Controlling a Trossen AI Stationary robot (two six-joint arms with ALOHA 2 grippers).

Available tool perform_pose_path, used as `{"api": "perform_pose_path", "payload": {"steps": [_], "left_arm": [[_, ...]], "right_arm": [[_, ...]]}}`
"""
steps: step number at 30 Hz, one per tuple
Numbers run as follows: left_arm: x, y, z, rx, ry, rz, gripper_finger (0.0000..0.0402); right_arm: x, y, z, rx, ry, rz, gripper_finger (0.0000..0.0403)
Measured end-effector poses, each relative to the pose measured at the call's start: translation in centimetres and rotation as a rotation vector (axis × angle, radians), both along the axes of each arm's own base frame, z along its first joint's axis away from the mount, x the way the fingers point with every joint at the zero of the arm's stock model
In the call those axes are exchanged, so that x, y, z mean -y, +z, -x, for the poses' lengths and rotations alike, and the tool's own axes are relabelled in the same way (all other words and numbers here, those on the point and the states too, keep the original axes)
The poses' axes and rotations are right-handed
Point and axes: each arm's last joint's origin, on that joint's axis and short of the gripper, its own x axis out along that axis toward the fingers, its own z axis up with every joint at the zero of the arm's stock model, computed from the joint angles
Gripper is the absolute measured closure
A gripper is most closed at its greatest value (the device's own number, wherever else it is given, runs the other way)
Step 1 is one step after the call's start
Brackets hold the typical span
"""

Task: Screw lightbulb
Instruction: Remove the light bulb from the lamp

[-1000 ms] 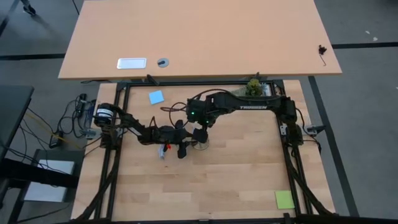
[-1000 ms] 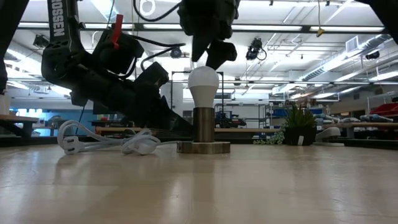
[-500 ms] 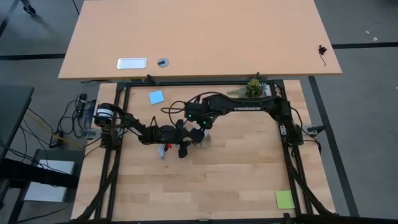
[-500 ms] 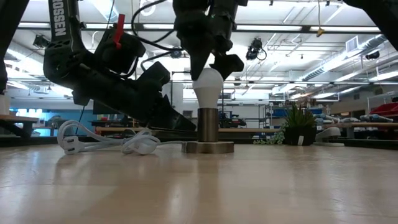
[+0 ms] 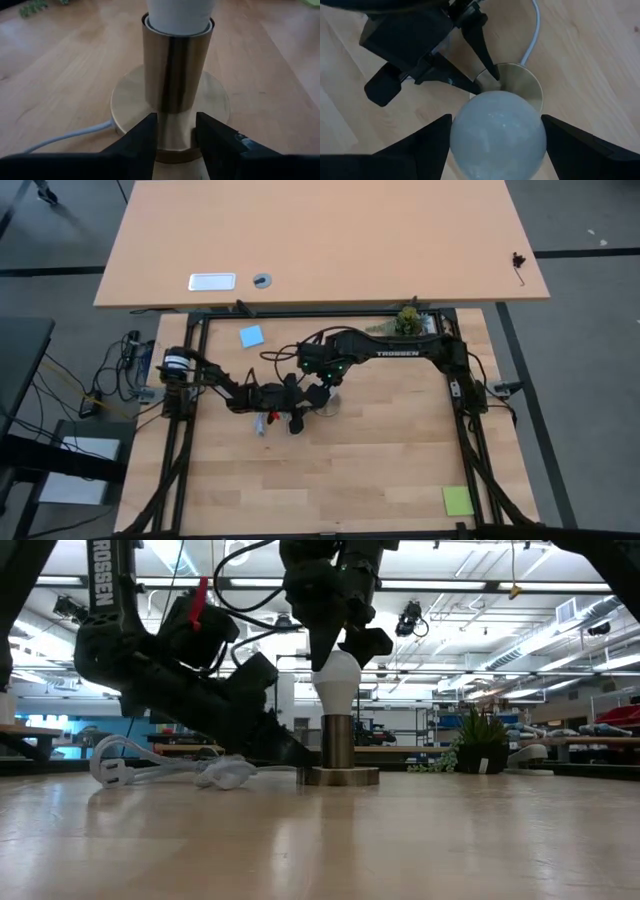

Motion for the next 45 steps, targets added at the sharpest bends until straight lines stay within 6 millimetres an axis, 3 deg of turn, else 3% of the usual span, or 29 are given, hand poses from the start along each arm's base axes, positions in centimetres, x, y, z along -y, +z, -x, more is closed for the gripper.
{"api": "perform_pose_path", "payload": {"steps": [10, 20, 36, 45], "left_arm": [[-0.05, -0.75, -1.06, 0.000, 0.005, -0.005, 0.0298], [-0.08, -0.69, -0.99, -0.004, 0.005, -0.009, 0.0393], [0.10, -0.18, -0.96, 0.006, -0.041, 0.015, 0.0400], [0.06, -0.29, -0.92, -0.008, -0.031, 0.011, 0.0401]], "right_arm": [[0.01, 0.04, 0.09, -0.005, 0.009, 0.002, 0.0104], [-0.05, 0.05, 0.08, -0.003, 0.016, -0.007, 0.0104], [-0.14, 0.12, 0.09, 0.006, 0.078, -0.002, 0.0104], [-0.73, 0.11, 0.06, 0.035, 0.448, 0.098, 0.0102]]}}
